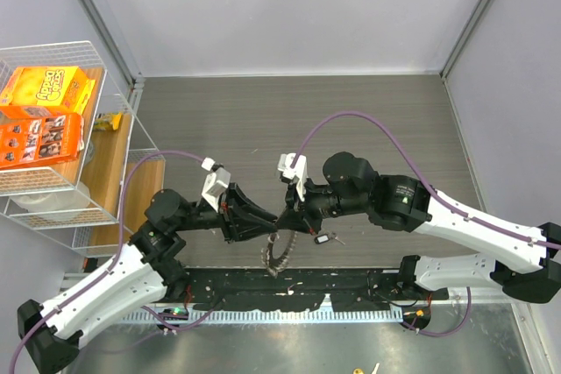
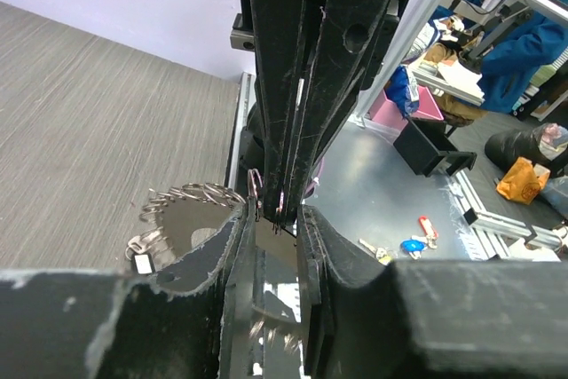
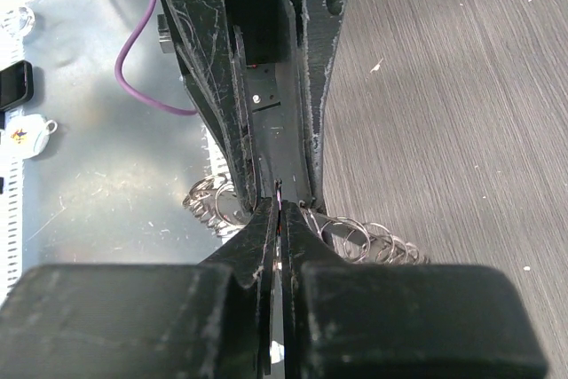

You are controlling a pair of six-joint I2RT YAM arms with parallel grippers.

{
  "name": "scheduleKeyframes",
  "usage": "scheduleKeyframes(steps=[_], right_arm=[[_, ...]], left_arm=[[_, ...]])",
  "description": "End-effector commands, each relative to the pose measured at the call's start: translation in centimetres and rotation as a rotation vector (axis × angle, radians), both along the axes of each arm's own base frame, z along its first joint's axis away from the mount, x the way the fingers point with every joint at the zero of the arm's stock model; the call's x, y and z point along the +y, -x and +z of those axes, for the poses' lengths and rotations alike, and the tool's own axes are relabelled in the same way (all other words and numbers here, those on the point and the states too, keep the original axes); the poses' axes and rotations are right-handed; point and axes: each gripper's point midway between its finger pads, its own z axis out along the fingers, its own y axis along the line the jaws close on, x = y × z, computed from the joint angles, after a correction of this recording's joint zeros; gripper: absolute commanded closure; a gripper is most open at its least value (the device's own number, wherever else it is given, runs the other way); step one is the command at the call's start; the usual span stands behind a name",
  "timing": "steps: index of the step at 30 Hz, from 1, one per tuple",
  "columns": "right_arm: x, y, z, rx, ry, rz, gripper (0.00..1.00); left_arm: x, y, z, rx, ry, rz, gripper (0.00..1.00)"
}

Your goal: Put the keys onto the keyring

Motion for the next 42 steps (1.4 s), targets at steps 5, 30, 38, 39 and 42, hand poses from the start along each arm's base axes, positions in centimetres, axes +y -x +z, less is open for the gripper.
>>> scheduleKeyframes(steps=[5,30,38,39,42], right_arm=[[0.9,1.2,4.4,-0.028,-0.145,0.076,0.94],[0.4,3.0,5.2,-0.036,-0.186,0.174,0.95],[-0.4,2.9,6.1,-0.059,-0.207,0.154,0.94],[-0.5,2.8,6.0,-0.061,-0.204,0.149,0.94],[-0.7,2.9,5.9,-0.061,-0.200,0.146,0.94]], left_arm=[[0.1,0.8,3.4,-0.107,0.082,-0.041,0.80],[0.1,2.8,4.3,-0.162,0.126,-0.144,0.62],[0.0,2.6,3.5,-0.155,0.102,-0.133,0.67],[0.1,2.5,3.5,-0.154,0.101,-0.128,0.67],[0.2,2.4,3.5,-0.157,0.096,-0.115,0.66]])
